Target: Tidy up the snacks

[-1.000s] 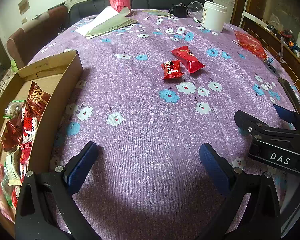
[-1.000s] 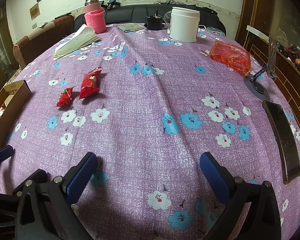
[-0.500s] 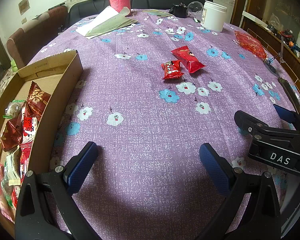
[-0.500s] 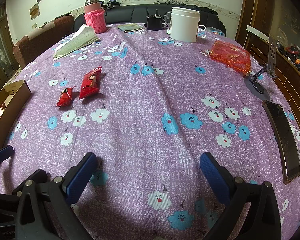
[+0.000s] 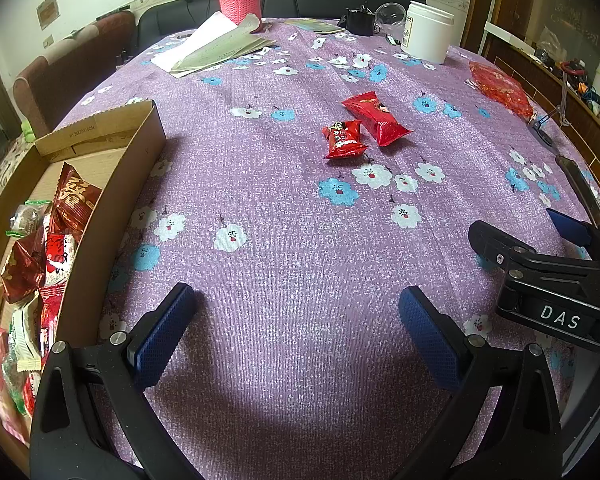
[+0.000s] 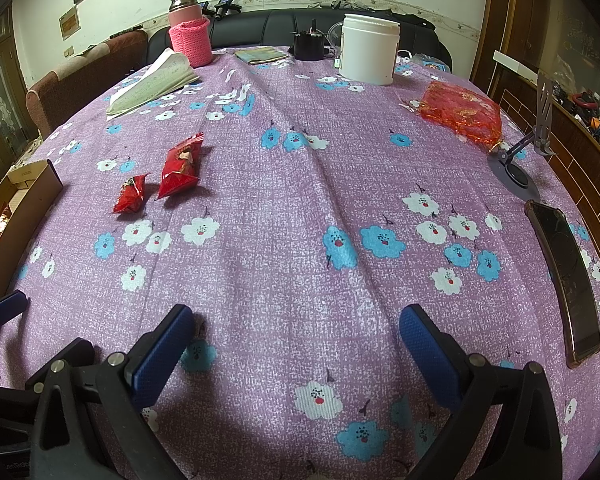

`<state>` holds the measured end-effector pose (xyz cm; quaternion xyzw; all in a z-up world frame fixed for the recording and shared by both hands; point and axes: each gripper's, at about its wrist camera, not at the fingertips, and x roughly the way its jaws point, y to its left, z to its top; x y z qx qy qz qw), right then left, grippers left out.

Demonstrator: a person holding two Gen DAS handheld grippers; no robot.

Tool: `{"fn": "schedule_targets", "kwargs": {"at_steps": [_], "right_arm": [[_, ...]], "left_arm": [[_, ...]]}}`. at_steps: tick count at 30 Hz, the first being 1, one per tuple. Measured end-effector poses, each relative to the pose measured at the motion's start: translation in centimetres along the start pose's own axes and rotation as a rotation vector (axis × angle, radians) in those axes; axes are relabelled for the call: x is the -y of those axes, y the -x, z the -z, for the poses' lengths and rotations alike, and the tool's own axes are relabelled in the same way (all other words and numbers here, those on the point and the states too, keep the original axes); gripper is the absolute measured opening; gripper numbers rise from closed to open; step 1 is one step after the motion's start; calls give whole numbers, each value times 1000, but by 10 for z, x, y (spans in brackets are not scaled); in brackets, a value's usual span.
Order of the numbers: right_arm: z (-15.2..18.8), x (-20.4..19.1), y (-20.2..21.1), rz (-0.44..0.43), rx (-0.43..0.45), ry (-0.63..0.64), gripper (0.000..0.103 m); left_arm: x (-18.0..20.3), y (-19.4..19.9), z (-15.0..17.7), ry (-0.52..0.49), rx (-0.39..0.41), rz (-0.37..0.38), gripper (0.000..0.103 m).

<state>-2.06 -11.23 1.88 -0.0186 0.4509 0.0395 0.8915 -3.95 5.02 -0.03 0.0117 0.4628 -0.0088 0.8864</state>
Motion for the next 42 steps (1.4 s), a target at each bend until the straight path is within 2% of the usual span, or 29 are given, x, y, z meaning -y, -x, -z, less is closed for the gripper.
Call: {"fn": "schedule_targets", "kwargs": {"at_steps": [23, 28, 32, 36, 38, 42], "right_arm": [[0, 0, 0, 3, -2, -1, 103], [0, 0, -1, 1, -5, -5, 103], [0, 0, 0, -13, -42, 6, 103], [5, -2, 3, -6, -59, 1, 103], [8, -3, 6, -5, -66, 2, 103], [15, 0, 15, 15, -82, -48, 103]], "left_arm": [[1, -1, -1, -20, -25, 10, 103], [-4, 4, 1, -37, -31, 49, 102], [-20, 28, 9, 31, 20, 107, 97], [-31, 84, 20, 19, 220, 81, 97], [-37, 105, 27, 0, 294, 111, 97], [-44, 119, 41, -2, 227, 212, 97]]}}
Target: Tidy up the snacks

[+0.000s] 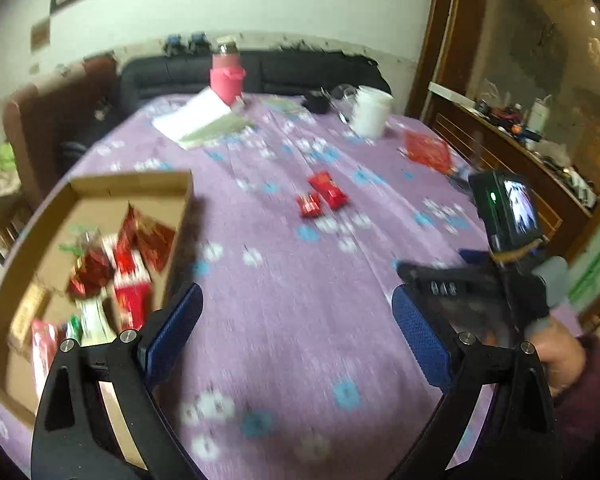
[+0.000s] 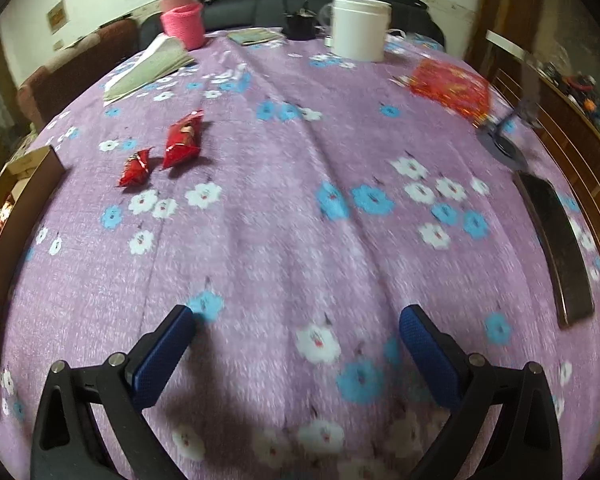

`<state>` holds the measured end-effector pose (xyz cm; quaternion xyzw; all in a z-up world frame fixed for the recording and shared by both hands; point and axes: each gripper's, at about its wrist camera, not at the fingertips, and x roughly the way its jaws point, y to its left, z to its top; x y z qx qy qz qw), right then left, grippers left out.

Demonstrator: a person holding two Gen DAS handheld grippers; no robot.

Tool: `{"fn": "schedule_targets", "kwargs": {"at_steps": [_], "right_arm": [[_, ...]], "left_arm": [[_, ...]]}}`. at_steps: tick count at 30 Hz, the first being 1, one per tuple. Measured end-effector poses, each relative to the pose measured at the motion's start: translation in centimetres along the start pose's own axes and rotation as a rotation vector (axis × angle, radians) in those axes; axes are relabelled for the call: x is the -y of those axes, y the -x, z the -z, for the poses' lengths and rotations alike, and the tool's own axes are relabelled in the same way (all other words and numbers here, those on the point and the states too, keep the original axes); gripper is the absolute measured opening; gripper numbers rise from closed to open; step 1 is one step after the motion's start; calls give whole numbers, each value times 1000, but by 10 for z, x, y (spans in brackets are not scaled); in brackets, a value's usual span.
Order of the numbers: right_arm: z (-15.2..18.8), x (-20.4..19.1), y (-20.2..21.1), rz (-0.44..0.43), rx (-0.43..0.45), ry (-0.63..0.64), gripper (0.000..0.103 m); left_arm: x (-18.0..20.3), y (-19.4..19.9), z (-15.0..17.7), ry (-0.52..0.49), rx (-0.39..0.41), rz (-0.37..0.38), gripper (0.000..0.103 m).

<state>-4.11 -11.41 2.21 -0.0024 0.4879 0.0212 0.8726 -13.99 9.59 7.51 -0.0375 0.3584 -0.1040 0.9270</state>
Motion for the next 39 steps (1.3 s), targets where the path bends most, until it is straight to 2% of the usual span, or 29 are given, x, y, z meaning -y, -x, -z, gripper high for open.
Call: {"fn": "schedule_targets", "kwargs": {"at_steps": [3, 6, 12, 15, 18, 21, 23, 26, 29, 32, 34, 36, 39], "right_arm": [[8, 4, 31, 0, 105, -21, 103], [14, 3, 84, 19, 266, 16, 103], [3, 17, 223, 33, 614, 45, 103], [-14, 31, 293, 6, 702, 21, 103], [-32, 52, 360, -76, 750, -37, 103], [-43, 66, 423, -81, 793, -59, 103], [-47, 70, 463, -24, 835, -54, 103], [-49, 75, 519, 97, 907, -47, 103], [-48, 83, 569, 181, 977, -67, 103], [-53, 93, 609, 235, 1003, -113, 103], [-61, 98, 630, 267, 1001, -143, 103], [-67, 98, 638, 280, 997, -144, 103], [-73, 90, 617, 254, 953, -102, 103]], "left_arm": [[-7, 26, 3, 42, 46, 37, 97], [-6, 75, -7, 39, 188, 6, 97], [-3, 184, -45, -11, 422, 14, 97], [-2, 230, -69, -51, 503, 9, 97], [-5, 280, -97, -77, 559, -19, 97], [-7, 333, -123, -102, 618, -107, 97], [-9, 361, -135, -119, 652, -187, 97], [-17, 410, -151, -121, 716, -337, 97], [-30, 461, -166, -72, 800, -485, 97], [-40, 500, -181, -35, 880, -679, 97], [-45, 520, -193, -19, 904, -791, 98], [-52, 530, -199, 12, 929, -847, 100], [-65, 511, -200, 16, 903, -792, 103]]}}
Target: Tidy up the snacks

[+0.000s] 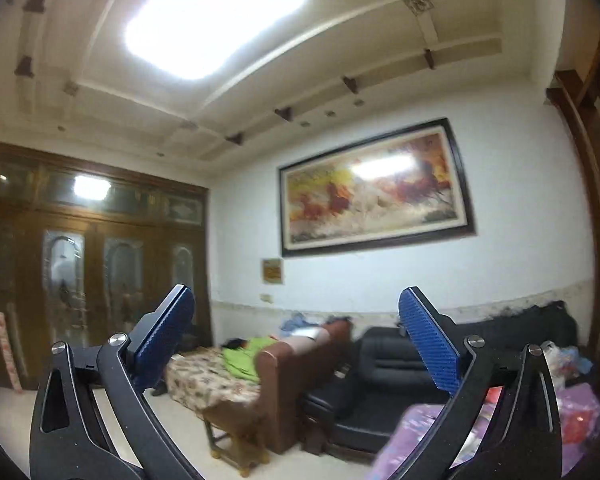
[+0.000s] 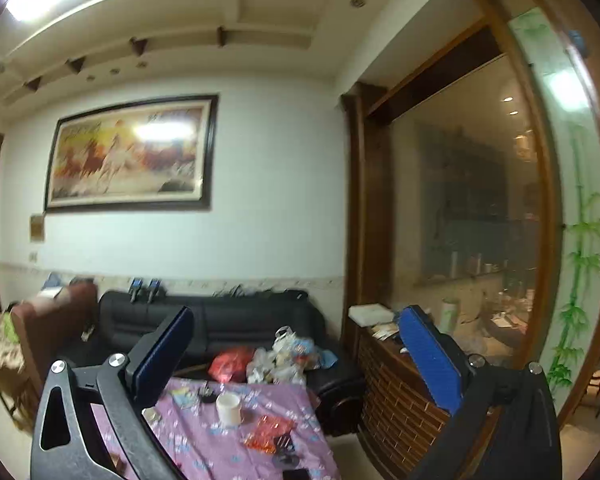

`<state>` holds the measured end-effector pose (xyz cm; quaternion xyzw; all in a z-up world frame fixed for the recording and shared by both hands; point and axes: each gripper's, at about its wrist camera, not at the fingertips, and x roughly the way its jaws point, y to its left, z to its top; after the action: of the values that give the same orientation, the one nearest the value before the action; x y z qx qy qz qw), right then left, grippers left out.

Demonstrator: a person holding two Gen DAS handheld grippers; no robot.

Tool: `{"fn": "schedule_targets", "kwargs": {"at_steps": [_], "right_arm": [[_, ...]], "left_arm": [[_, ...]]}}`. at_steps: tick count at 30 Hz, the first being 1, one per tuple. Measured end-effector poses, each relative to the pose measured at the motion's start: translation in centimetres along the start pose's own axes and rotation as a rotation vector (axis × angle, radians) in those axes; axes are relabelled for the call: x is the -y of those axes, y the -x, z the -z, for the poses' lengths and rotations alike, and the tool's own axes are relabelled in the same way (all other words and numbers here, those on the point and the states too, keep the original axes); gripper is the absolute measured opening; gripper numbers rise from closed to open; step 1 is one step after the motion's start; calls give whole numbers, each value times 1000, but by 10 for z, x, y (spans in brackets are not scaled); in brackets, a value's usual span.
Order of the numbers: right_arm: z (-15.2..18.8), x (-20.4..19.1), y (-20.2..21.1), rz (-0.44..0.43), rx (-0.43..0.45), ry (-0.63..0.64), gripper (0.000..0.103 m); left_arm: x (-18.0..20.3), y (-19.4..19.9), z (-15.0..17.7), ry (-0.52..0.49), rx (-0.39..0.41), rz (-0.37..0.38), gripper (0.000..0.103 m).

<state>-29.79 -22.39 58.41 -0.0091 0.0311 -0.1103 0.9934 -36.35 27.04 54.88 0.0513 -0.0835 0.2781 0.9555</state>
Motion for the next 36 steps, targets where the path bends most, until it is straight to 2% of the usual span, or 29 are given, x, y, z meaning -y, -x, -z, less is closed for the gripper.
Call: {"fn": "schedule_targets", "kwargs": {"at_steps": [4, 7, 8, 10, 14, 16, 20, 23, 25, 29, 31, 36], "right_arm": [[59, -28, -42, -95, -51, 30, 103], [116, -56, -88, -199, -130, 29, 103], [136, -67, -107, -234, -176, 21, 103], [180, -84, -142, -288, -293, -7, 103], [278, -125, -209, -420, -527, -16, 103], [321, -145, -230, -457, -595, 22, 102], [395, -176, -270, -510, -721, 64, 85], [437, -195, -296, -558, -814, 59, 82], [449, -206, -308, -563, -835, 68, 82], [472, -227, -337, -563, -882, 92, 72], [480, -238, -349, -569, -902, 105, 69], [502, -258, -367, -583, -944, 101, 68]], "left_arm": [[52, -23, 63, -74, -82, 173, 103], [103, -39, 125, -82, -188, 349, 103], [122, -45, 155, -66, -231, 432, 103], [156, -54, 198, -52, -299, 549, 103], [232, -69, 284, -36, -488, 733, 103], [262, -77, 325, -25, -594, 815, 103], [316, -80, 381, -46, -730, 876, 102], [343, -96, 415, -40, -826, 883, 98], [352, -103, 430, -44, -868, 864, 96], [364, -119, 464, -73, -964, 831, 71], [368, -121, 482, -90, -1008, 823, 64], [372, -123, 503, -118, -1036, 815, 64]]}}
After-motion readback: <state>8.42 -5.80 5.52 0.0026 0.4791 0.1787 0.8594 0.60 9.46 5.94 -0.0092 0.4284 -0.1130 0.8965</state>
